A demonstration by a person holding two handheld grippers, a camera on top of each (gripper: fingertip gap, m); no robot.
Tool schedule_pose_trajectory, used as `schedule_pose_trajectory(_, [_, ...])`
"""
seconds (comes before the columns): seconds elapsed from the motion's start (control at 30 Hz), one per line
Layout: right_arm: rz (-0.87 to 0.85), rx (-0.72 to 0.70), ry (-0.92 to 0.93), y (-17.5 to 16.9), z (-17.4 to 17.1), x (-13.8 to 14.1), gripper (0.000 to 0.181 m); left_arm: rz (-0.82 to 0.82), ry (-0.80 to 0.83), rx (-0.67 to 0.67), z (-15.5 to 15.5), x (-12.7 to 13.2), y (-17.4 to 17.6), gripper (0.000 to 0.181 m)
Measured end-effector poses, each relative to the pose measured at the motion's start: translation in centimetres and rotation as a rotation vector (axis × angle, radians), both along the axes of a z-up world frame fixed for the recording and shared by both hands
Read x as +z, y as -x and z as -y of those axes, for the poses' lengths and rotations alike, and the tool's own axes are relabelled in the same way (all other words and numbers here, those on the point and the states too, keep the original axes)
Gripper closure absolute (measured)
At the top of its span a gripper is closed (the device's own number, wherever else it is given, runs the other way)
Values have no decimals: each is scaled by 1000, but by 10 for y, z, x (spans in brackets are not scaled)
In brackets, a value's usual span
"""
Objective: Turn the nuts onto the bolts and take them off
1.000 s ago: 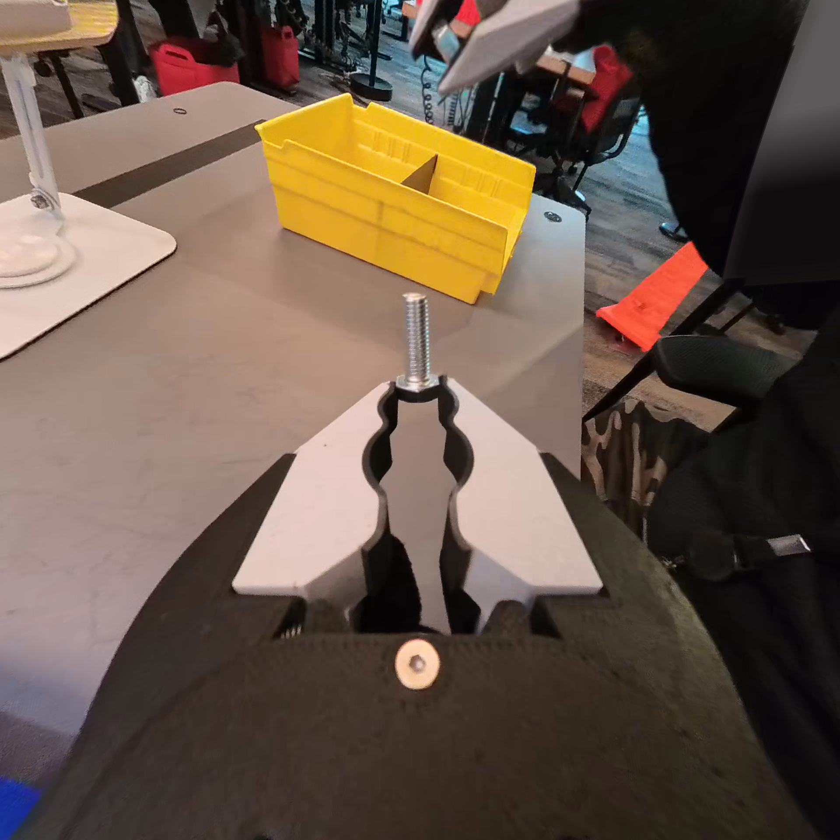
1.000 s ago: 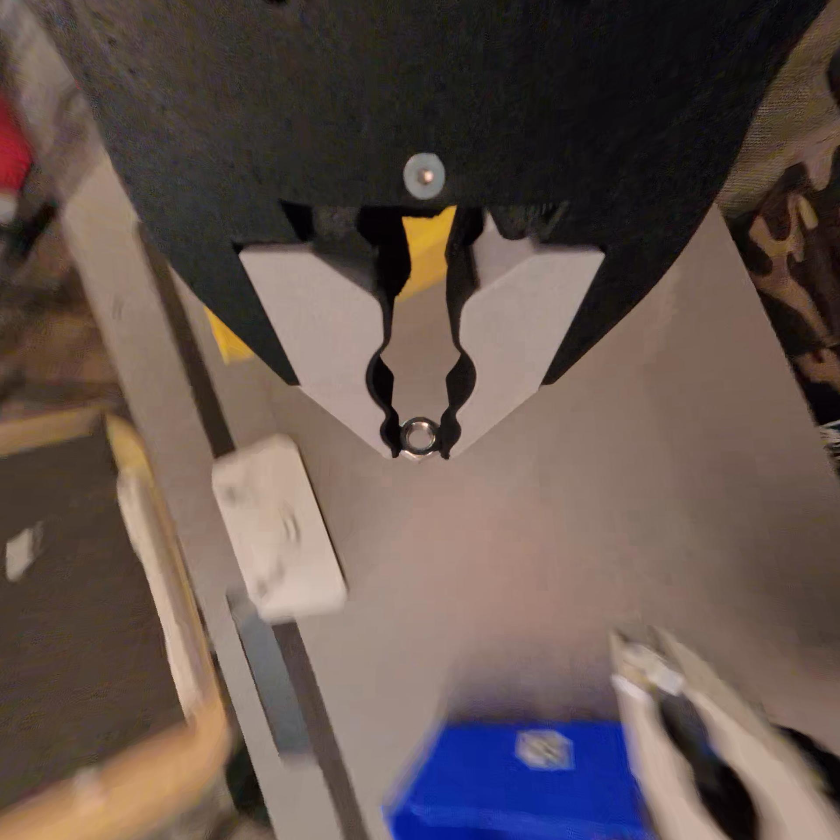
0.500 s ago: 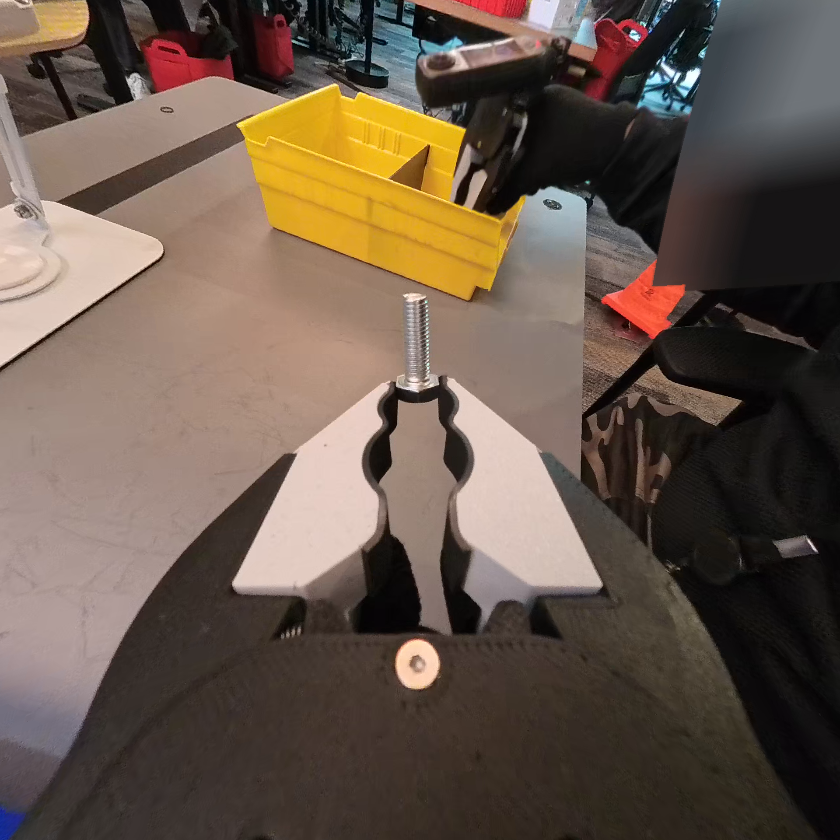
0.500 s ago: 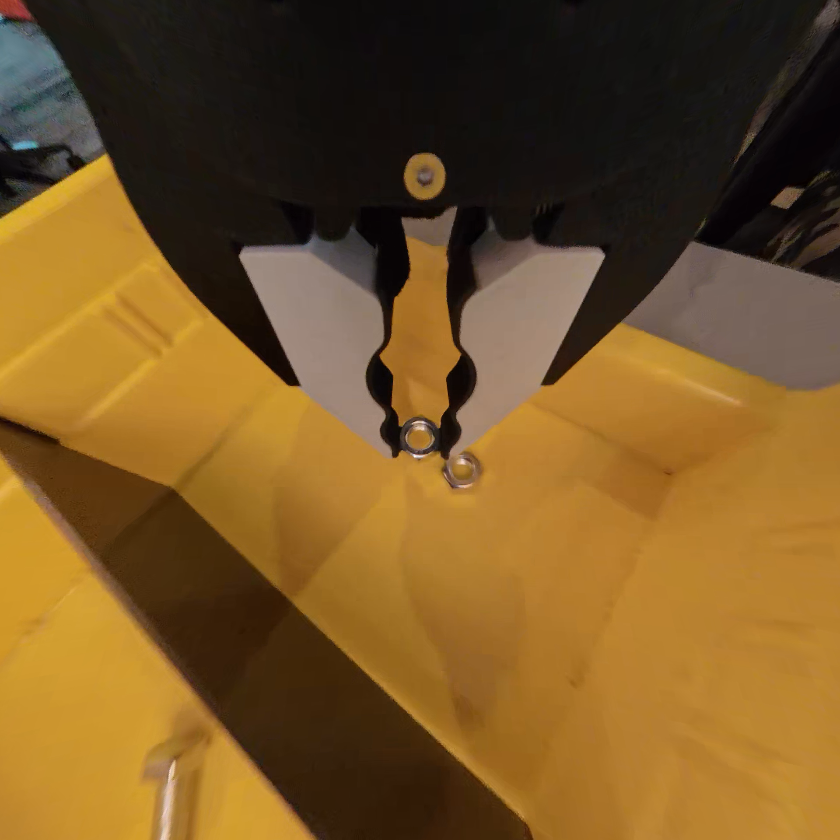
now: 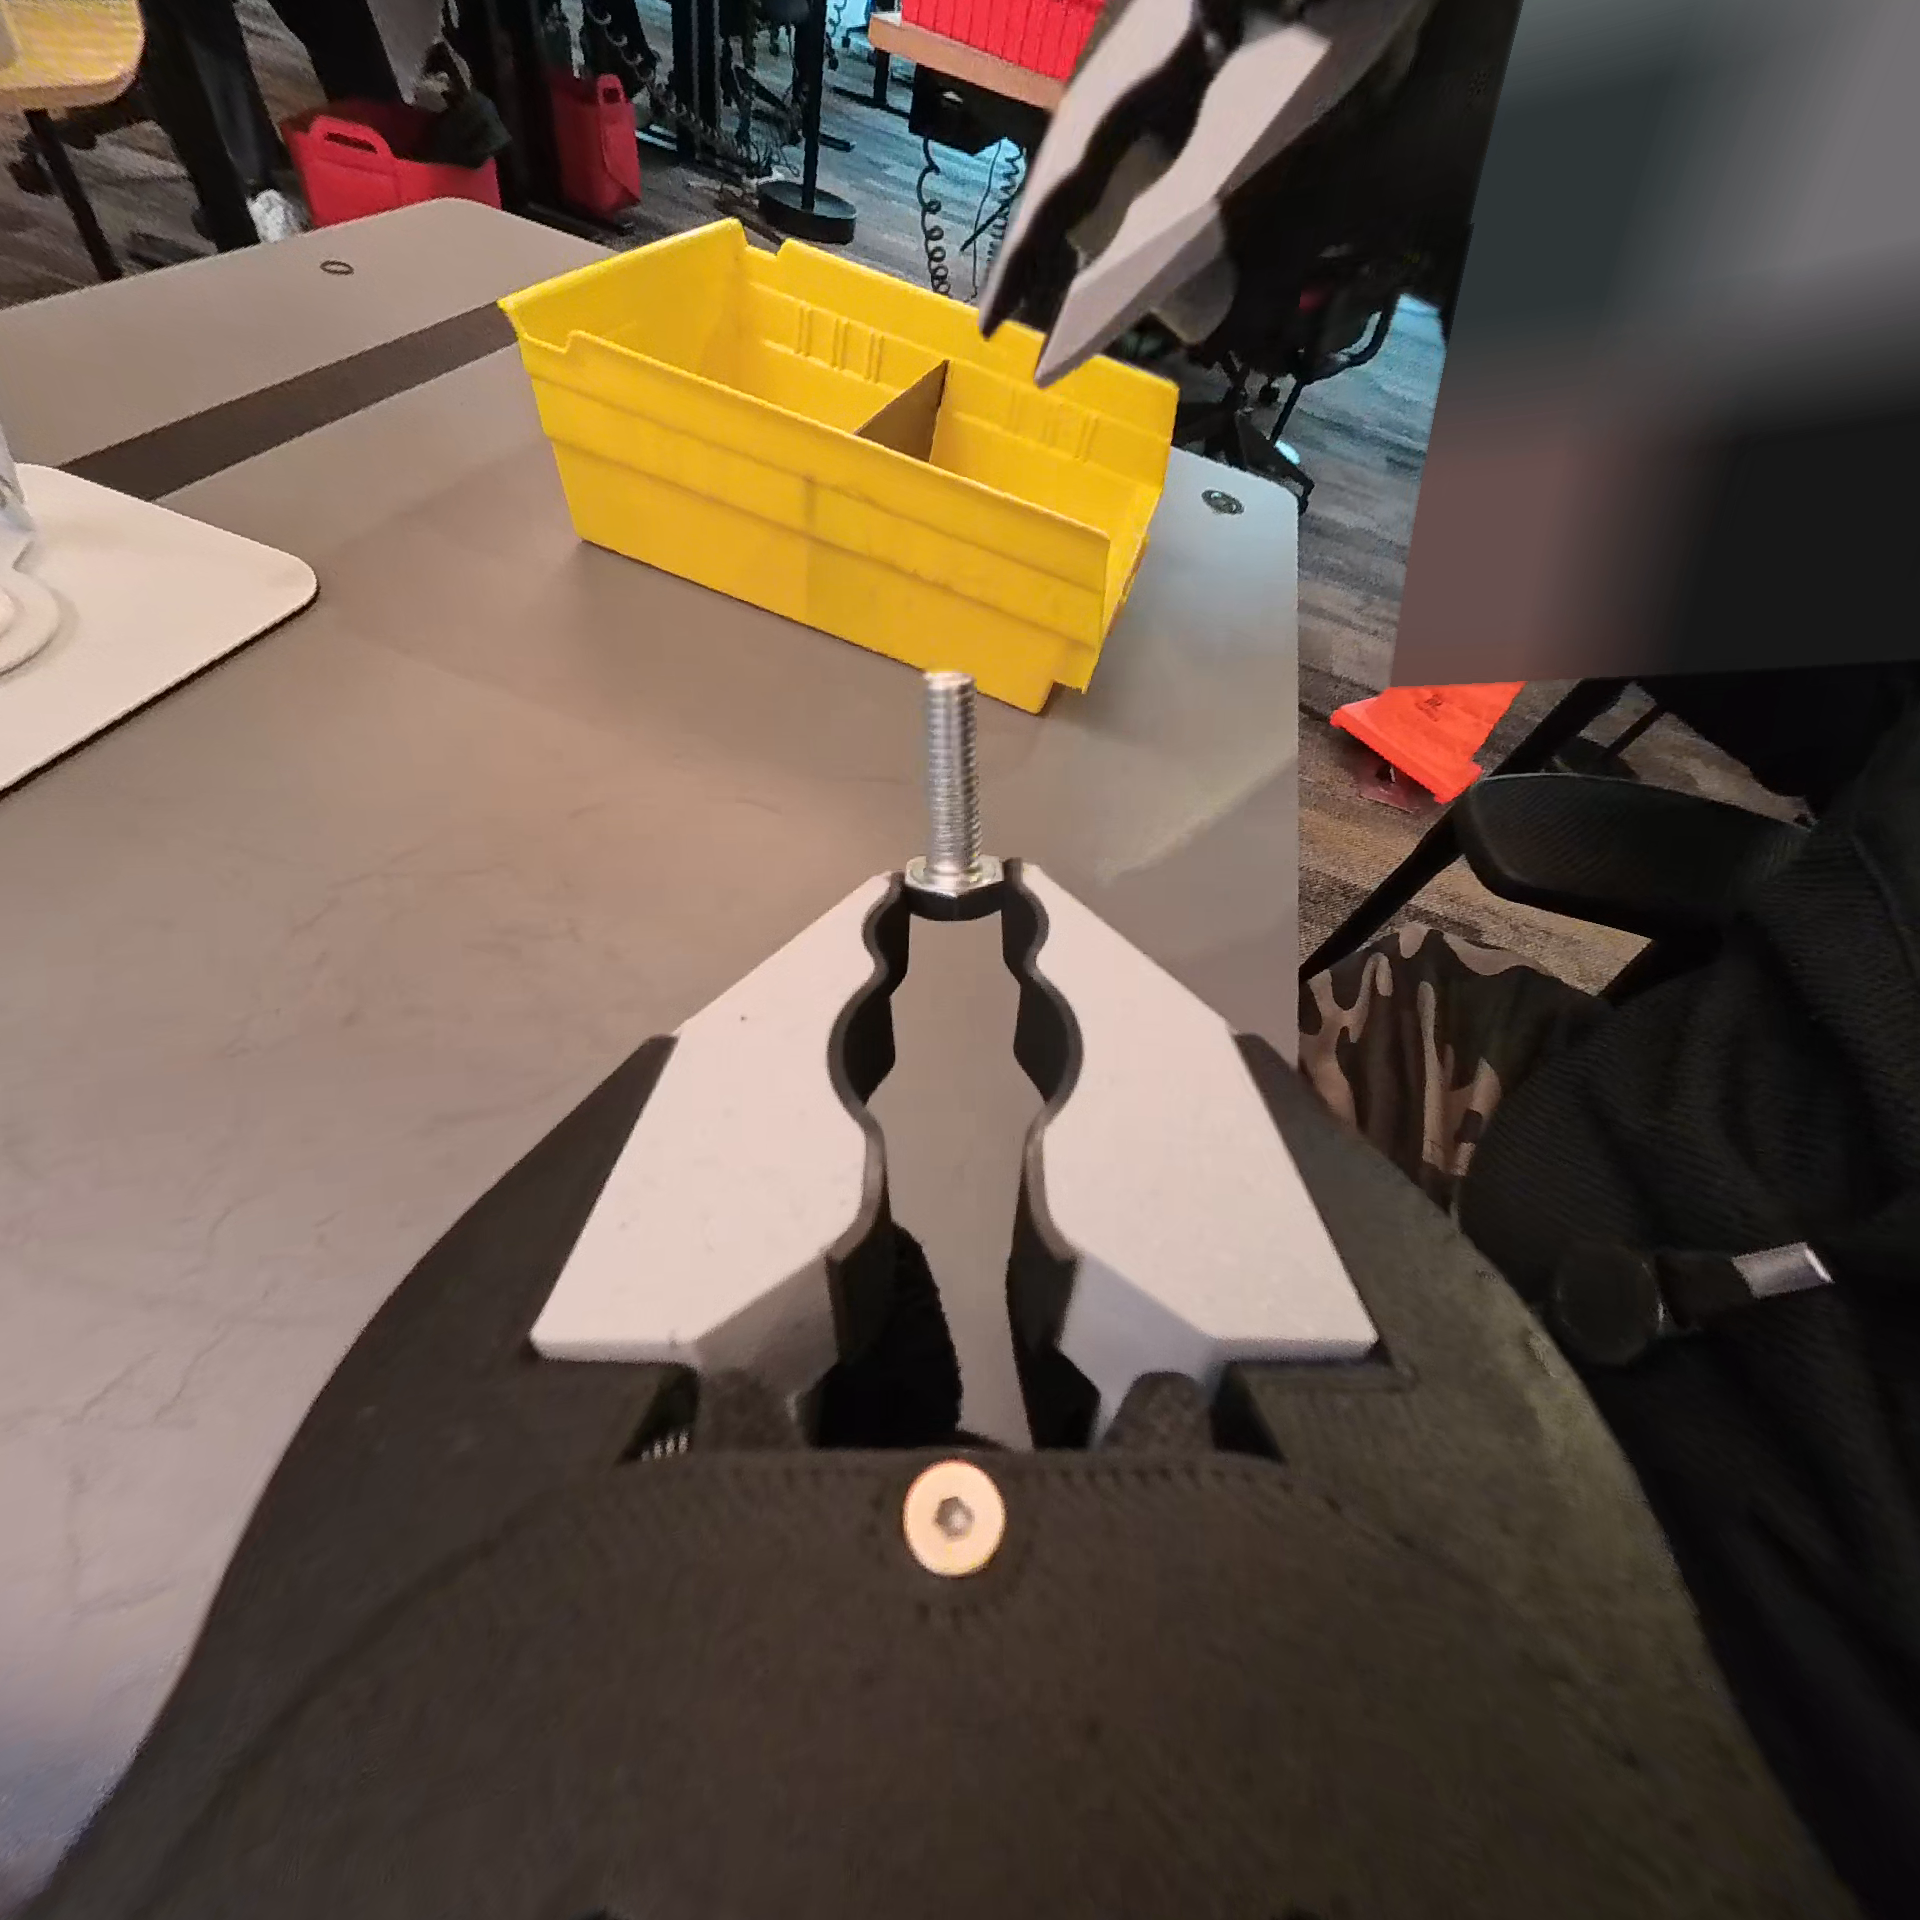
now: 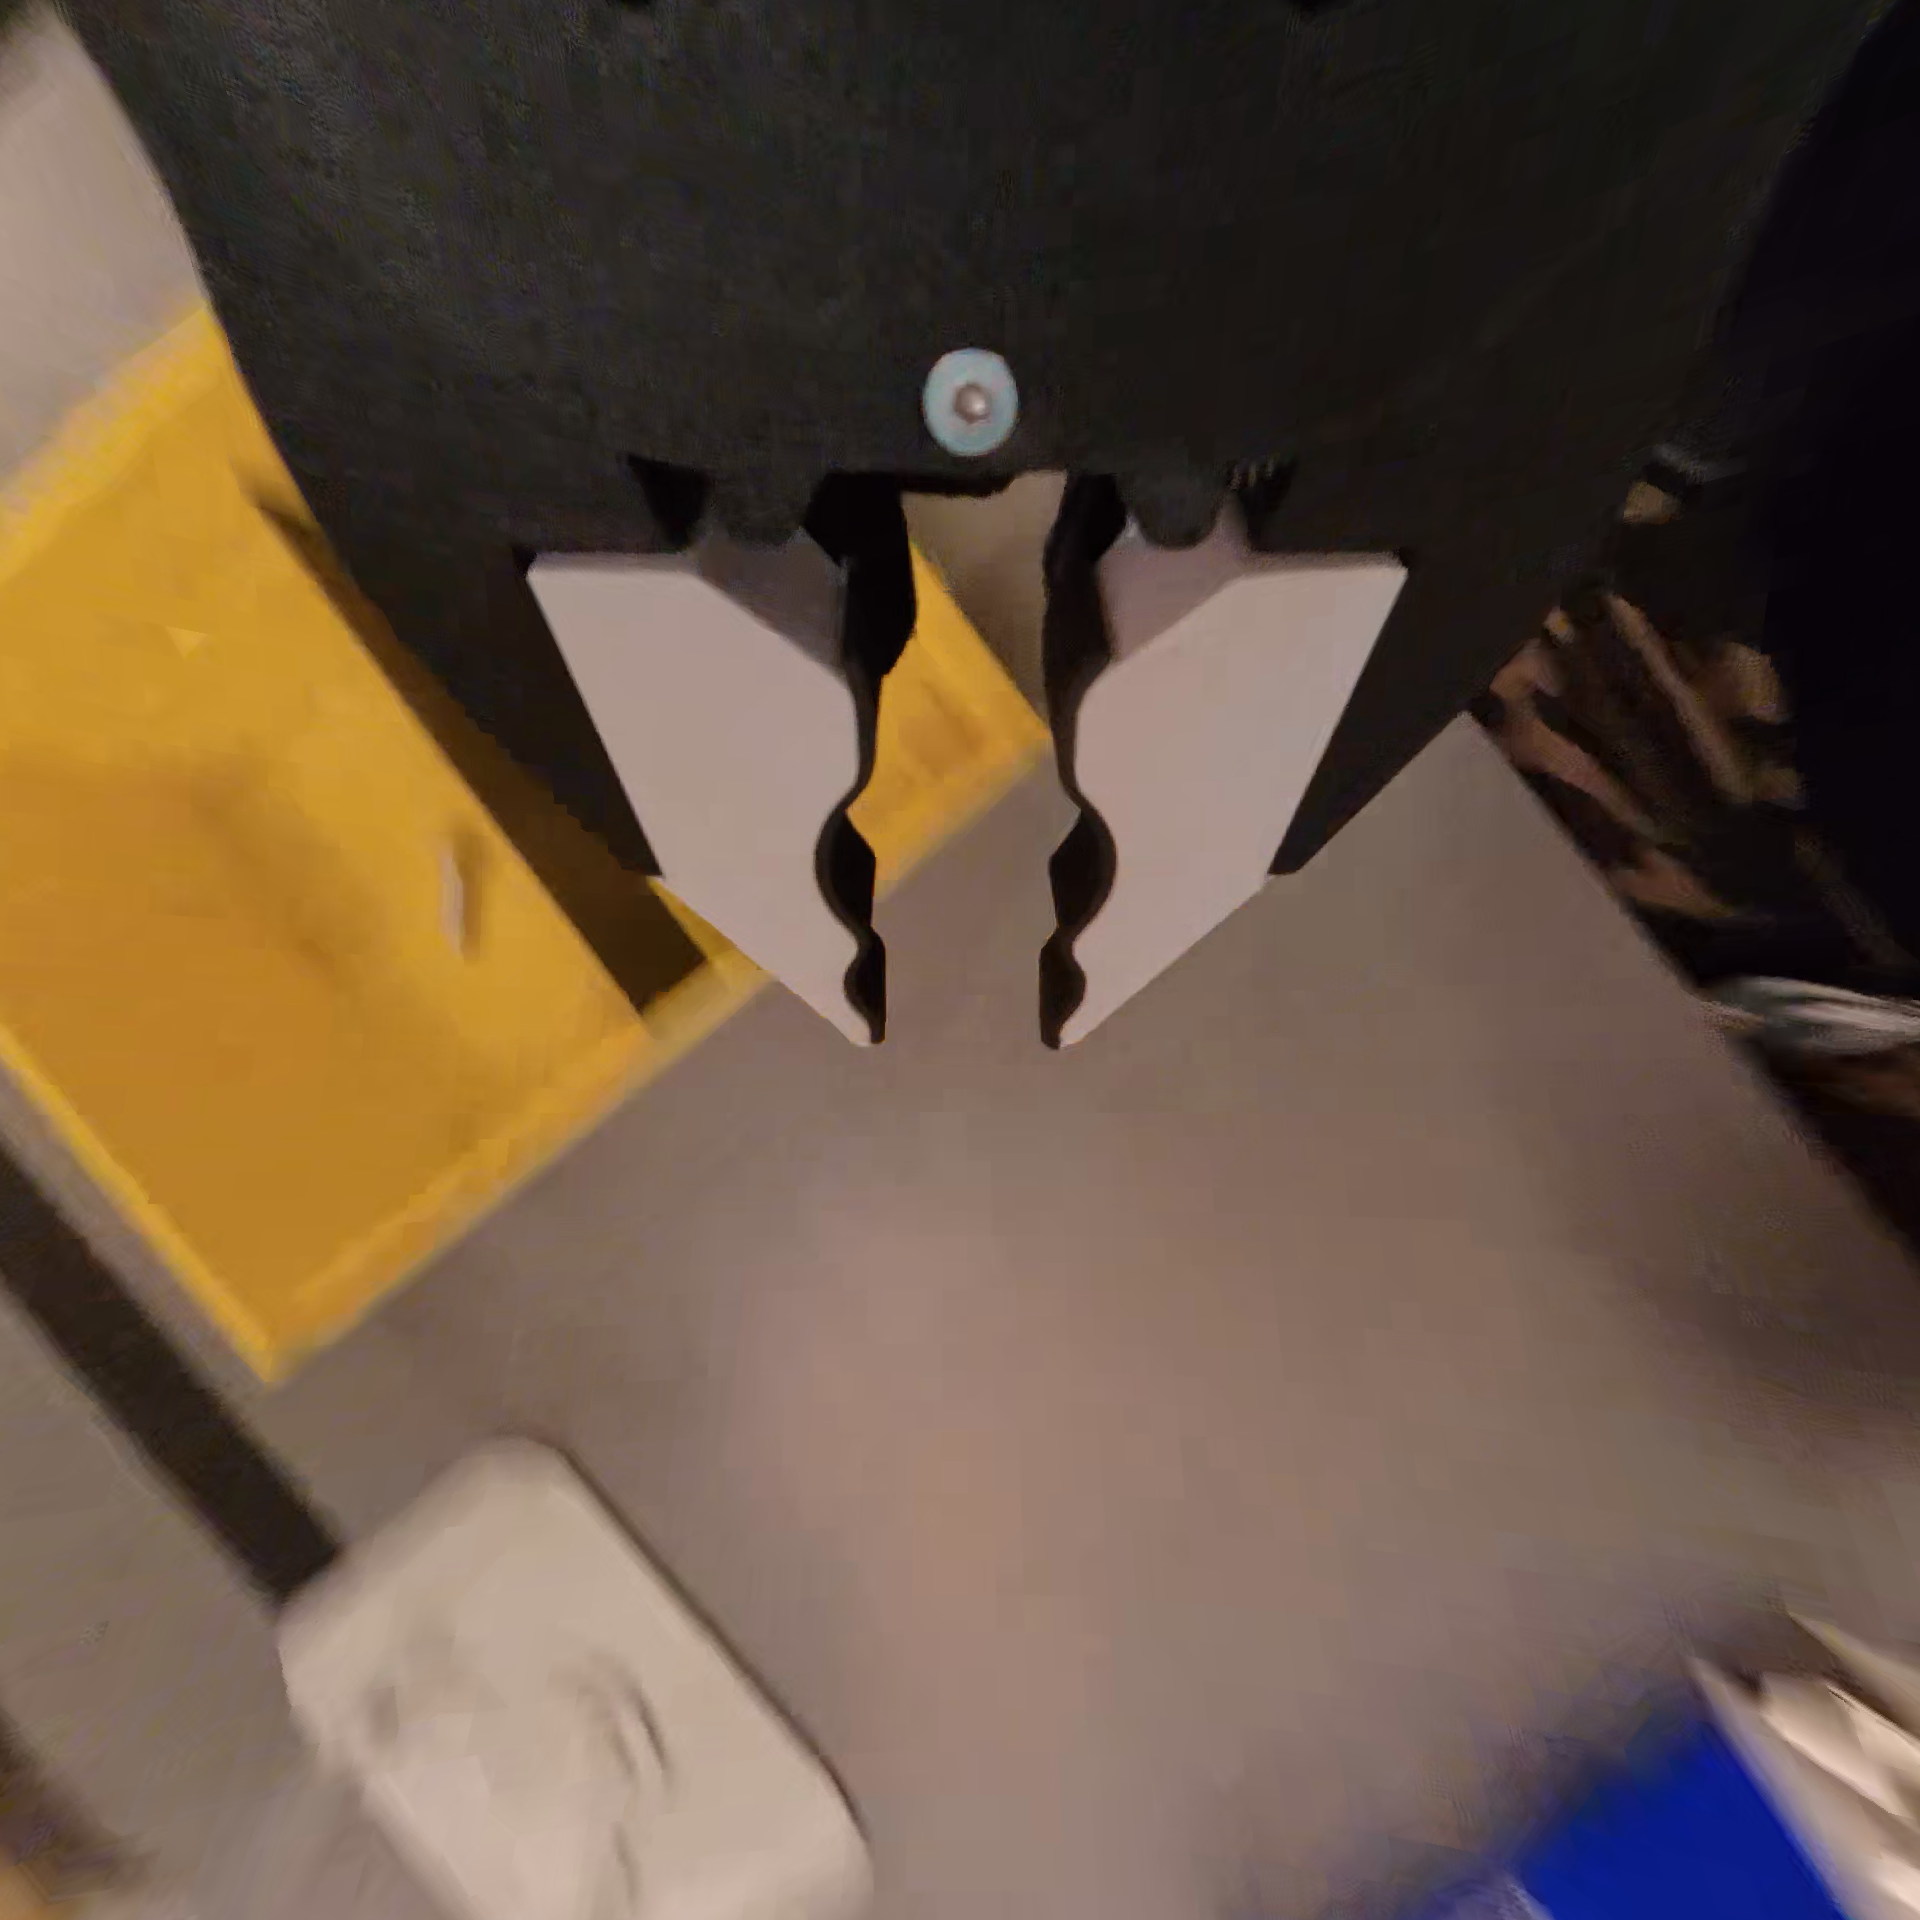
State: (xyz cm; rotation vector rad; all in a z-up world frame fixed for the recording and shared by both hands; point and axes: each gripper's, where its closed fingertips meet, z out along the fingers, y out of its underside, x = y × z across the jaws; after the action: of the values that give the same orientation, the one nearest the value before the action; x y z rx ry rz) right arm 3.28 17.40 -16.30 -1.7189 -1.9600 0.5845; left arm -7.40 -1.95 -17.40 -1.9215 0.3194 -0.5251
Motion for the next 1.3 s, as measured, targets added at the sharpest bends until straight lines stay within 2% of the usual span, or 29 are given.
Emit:
schedule_pose_trajectory(0.1, [-227, 281, 153, 55, 99, 35, 151, 26, -33, -13, 0, 6, -7, 165])
schedule_pose_trajectory(0.2, [-348, 447, 308, 92, 172, 35, 151, 41, -70, -23, 1, 14, -12, 165])
schedule_pose_trajectory(0.27, [-375, 464, 387, 107, 194, 27, 148, 39, -83, -27, 3, 17, -14, 165])
schedule_pose_trajectory(0.4, [-462, 486, 559, 118, 214, 36, 174, 25, -96, -41, 4, 20, -18, 165])
schedule_pose_trajectory(0.57, [-483, 485, 520, 112, 209, 46, 174, 66, -136, -48, 4, 29, -22, 166])
schedule_pose_trajectory(0.63, [-505, 437, 470, 108, 183, 60, 173, 48, -116, -31, 3, 26, -17, 165])
schedule_pose_trajectory(0.67, [-509, 389, 412, 106, 157, 67, 173, 38, -119, -12, 3, 26, -11, 172])
schedule_pose_trajectory(0.7, [-502, 328, 343, 102, 124, 72, 174, 30, -121, -1, 4, 26, -7, 181])
schedule_pose_trajectory(0.77, [-417, 163, 207, 88, 44, 71, 173, 8, -102, 17, 5, 25, 1, 181])
schedule_pose_trajectory(0.83, [-266, -28, 55, 65, -41, 56, 174, -6, -116, 34, 6, 30, 7, 181])
schedule_pose_trajectory(0.97, [79, -205, -83, 25, -145, -7, 174, -28, -103, 50, 5, 31, 14, 181])
schedule_pose_trajectory(1.07, [315, -259, -135, 5, -183, -55, 174, -55, -84, 58, 5, 28, 17, 181])
schedule_pose_trajectory(1.17, [479, -255, -146, -3, -197, -89, 173, -64, -81, 80, 5, 30, 24, 181])
schedule_pose_trajectory(1.3, [615, -295, -124, -13, -213, -126, 173, -78, -76, 105, 5, 31, 34, 181])
